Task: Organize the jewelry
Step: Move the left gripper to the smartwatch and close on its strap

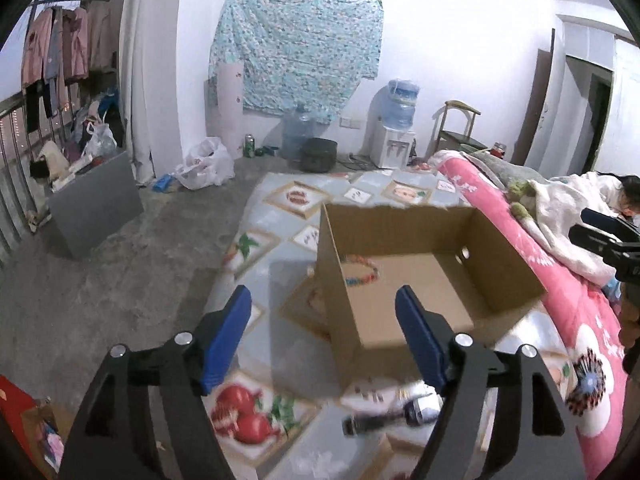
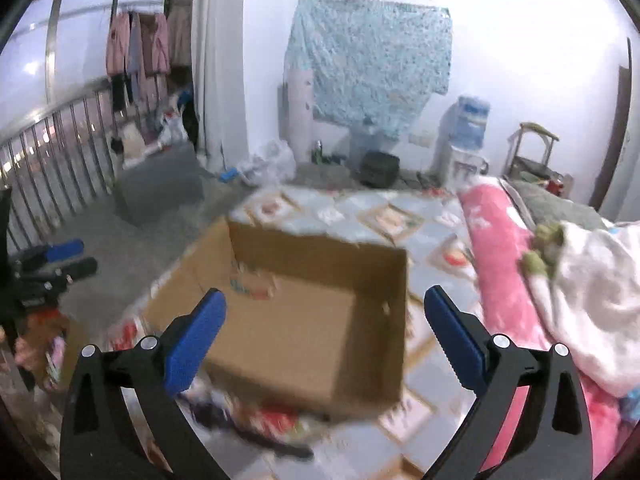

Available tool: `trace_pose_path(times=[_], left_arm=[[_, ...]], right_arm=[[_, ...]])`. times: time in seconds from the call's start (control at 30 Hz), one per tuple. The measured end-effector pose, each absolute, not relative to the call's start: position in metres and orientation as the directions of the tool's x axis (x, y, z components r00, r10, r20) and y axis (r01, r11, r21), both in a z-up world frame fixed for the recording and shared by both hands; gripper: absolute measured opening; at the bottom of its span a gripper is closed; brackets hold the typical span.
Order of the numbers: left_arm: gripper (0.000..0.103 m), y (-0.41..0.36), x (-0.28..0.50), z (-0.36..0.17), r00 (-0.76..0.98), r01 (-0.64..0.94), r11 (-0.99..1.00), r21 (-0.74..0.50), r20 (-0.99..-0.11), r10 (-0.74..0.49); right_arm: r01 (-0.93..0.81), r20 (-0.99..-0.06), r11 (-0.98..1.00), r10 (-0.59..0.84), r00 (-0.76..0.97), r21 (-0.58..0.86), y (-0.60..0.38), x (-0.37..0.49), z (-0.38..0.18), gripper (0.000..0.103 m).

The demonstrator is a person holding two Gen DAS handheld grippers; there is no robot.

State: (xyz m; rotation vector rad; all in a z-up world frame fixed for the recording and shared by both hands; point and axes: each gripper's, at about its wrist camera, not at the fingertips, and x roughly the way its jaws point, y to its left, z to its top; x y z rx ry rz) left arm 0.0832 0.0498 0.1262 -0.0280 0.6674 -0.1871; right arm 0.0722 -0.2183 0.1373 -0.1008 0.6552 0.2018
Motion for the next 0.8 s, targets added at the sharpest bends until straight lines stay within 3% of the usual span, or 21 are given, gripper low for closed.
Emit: trace_pose_path(times=[0.23,0.4,0.5,0.73,0.8], left_arm=[[0.076,0.040,0.043,0.058,0.725,0.156,0.988,0.004,-0.680,-0.112],[0.074,0.034,0.039,0.006,0.630,0.197,0.977,-0.081,-0.753,-0.190],[0.063,0.028,0.043,-0.015,0.570,0.235,0.960,-0.155,-0.778,-0.265],[0.041,0.032,0.066,-0.037,0.481,0.219,0.932,-0.290,-0.799,-0.362],[0.038,0.034,0.069,-0.037,0.476,0.214,0.928,-0.306,-0.796,-0.372]], right_arm=[[-0.245,-0.642,0.969,0.207,0.738,0.031,-0.216,0.031,0.079,0.095],[-0.277,-0.651,0.955,0.276,0.707,0.104,-0.194,0.015,0.043,0.095],[-0.308,-0.675,0.934,0.344,0.652,0.179,-0.177,0.025,0.025,0.092],[-0.352,-0.752,0.896,0.424,0.505,0.270,-0.140,0.055,-0.018,0.045],[-0.341,-0.769,0.895,0.427,0.475,0.286,-0.137,0.059,-0.027,0.039]])
